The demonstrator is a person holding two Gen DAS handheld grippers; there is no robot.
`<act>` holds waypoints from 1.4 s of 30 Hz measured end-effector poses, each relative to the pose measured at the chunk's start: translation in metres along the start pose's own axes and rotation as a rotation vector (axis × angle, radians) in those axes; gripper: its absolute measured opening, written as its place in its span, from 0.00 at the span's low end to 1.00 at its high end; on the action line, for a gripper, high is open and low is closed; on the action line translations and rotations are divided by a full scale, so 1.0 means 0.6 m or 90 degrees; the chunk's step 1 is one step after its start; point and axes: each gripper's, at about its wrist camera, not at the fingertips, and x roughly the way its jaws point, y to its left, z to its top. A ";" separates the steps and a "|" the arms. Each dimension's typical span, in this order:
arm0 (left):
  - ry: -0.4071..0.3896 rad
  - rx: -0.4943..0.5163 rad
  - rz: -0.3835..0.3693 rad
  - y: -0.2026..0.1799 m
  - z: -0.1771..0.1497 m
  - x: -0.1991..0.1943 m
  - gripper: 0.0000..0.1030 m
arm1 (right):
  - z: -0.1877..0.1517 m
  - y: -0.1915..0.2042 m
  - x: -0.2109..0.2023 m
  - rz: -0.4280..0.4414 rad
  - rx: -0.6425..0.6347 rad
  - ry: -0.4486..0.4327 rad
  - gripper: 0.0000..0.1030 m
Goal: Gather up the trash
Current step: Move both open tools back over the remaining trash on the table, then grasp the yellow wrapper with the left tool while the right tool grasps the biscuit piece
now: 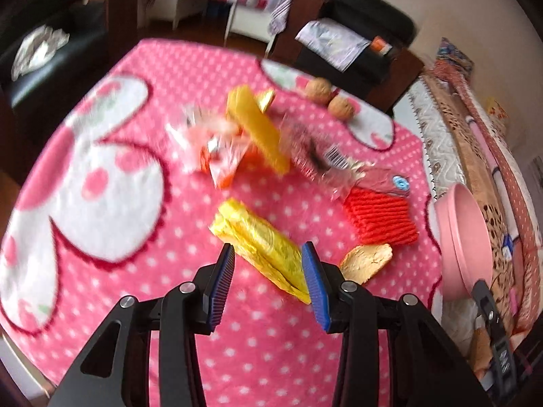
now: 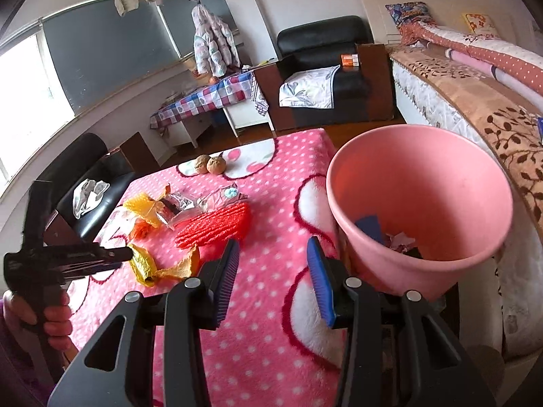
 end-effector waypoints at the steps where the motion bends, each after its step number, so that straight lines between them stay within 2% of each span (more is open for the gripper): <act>1: 0.008 -0.011 -0.002 0.001 0.001 0.006 0.42 | -0.001 0.001 0.001 0.001 0.001 0.001 0.41; 7: 0.028 -0.052 -0.007 0.003 0.008 0.036 0.41 | -0.006 0.010 0.013 0.031 -0.006 0.025 0.41; 13: 0.006 -0.022 -0.020 0.003 0.011 0.030 0.20 | -0.009 0.037 0.036 0.057 -0.027 0.057 0.41; 17: -0.014 -0.005 -0.027 0.011 0.014 0.013 0.13 | -0.008 0.058 0.056 0.087 -0.026 0.091 0.41; 24: -0.046 0.036 -0.039 0.021 0.010 -0.012 0.12 | -0.009 0.094 0.102 0.122 -0.025 0.149 0.41; 34: -0.068 0.070 -0.070 0.030 0.010 -0.030 0.12 | -0.011 0.123 0.172 0.102 0.001 0.205 0.41; 36: -0.070 0.075 -0.073 0.031 0.008 -0.031 0.12 | -0.014 0.130 0.176 0.099 -0.010 0.207 0.31; 38: -0.071 0.080 -0.076 0.031 0.008 -0.032 0.12 | -0.017 0.136 0.180 0.097 -0.020 0.210 0.16; 40: -0.071 0.082 -0.078 0.033 0.008 -0.033 0.12 | -0.019 0.138 0.181 0.087 -0.028 0.207 0.08; 42: -0.071 0.081 -0.079 0.033 0.007 -0.033 0.12 | -0.019 0.135 0.179 0.088 -0.024 0.208 0.07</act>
